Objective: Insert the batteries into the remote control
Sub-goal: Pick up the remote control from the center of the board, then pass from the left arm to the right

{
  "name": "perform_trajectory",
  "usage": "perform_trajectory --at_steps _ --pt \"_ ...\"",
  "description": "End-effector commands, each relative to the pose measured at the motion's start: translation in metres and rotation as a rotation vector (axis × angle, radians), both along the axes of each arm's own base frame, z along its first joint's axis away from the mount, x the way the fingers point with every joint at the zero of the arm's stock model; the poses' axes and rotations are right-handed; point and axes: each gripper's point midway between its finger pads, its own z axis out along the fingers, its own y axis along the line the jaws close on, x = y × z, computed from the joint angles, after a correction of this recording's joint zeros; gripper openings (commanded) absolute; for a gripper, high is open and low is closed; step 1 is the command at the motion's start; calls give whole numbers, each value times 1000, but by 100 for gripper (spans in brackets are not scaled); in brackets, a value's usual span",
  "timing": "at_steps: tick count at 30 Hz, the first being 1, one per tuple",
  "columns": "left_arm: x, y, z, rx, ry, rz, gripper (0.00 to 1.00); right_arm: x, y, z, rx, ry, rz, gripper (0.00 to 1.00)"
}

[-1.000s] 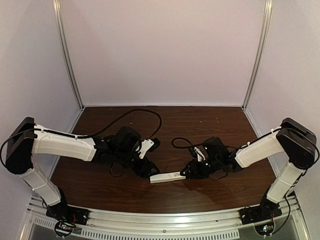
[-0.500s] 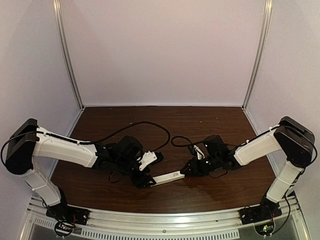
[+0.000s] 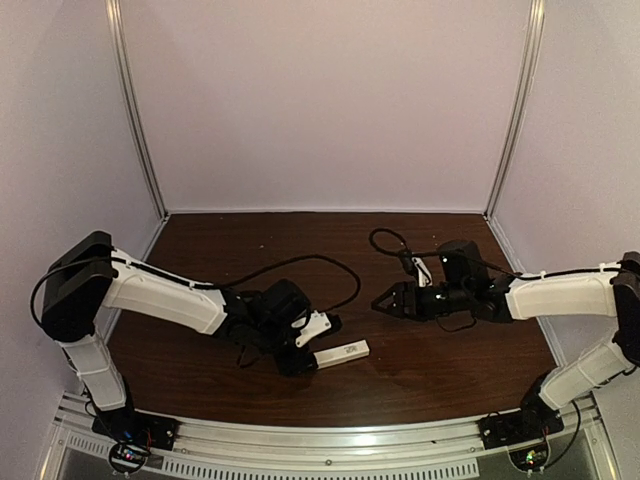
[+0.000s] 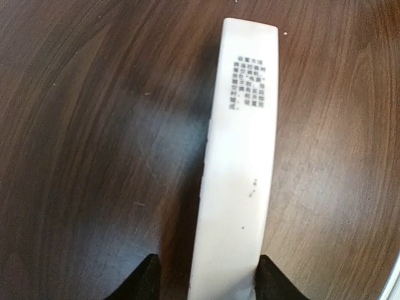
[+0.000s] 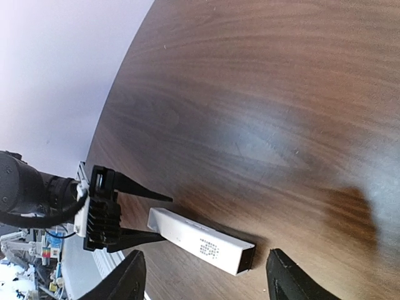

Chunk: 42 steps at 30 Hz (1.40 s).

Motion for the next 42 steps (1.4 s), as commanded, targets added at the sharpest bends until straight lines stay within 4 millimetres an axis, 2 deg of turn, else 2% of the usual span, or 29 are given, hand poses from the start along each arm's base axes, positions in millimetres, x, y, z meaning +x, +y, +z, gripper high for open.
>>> perform_trajectory --at_steps 1,5,10,14,17,20,26,31,37,42 --pt "2 -4 -4 20 -3 -15 47 11 -32 0 -45 -51 -72 68" --pt "-2 -7 -7 21 18 -40 36 14 -50 6 -22 -86 -108 68" --pt "-6 -12 -5 22 50 -64 27 16 -57 14 9 -130 -115 68" --pt "-5 -20 10 -7 55 -64 21 18 -56 29 44 -174 -105 68" --pt "-5 -31 40 -84 53 -65 18 18 -54 47 90 -221 -95 68" --pt "-8 -43 81 -206 59 -86 17 12 -51 71 172 -275 -82 68" --pt "-6 -56 169 -472 83 -111 16 -6 -51 137 301 -437 -26 69" --pt "-7 -55 227 -662 61 -158 16 -25 -48 197 421 -551 51 69" --pt "-13 -47 275 -843 38 -202 16 -48 -43 241 553 -613 148 68" --pt "-18 -40 292 -940 56 -204 16 -64 -29 255 614 -624 208 68"
